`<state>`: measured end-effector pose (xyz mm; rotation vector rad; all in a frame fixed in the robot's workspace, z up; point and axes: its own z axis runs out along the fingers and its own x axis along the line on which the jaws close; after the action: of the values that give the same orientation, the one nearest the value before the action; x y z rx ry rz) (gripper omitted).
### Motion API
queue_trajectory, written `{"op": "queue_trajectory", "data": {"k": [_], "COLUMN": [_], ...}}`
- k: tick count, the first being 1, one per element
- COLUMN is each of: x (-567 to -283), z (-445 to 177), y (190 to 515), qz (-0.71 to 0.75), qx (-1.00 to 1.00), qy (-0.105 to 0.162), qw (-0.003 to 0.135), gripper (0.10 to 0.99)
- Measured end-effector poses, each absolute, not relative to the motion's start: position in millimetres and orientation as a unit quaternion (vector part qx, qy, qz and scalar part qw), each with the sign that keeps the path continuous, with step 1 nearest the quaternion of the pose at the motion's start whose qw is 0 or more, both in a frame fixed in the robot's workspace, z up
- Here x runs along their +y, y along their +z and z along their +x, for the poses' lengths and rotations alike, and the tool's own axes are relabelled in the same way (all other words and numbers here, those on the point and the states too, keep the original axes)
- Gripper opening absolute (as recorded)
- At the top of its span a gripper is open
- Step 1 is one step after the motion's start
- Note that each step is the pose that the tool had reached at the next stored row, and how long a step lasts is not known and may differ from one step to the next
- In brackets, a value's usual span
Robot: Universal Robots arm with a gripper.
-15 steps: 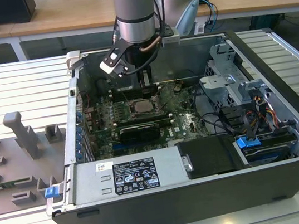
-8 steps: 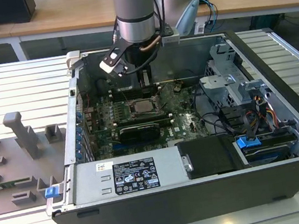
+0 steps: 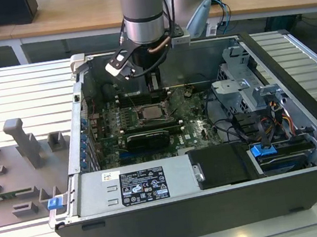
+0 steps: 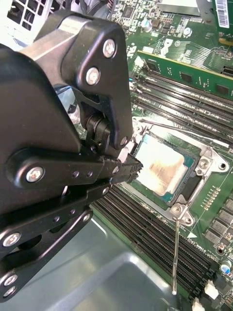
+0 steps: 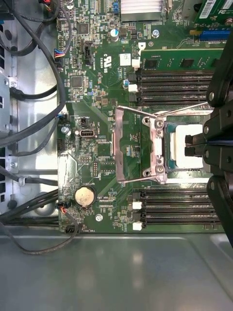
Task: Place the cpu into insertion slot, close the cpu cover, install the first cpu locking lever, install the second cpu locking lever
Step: 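Close the cpu cover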
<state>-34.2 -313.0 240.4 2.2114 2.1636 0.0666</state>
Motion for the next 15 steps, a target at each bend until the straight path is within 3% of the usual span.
{"op": "queue_trajectory", "data": {"k": [15], "x": [-310.9], "z": [-34.2], "y": [245.0], "qz": [0.714], "qx": [0.699], "qy": [0.021], "qw": [0.024], "gripper": [0.106]}}
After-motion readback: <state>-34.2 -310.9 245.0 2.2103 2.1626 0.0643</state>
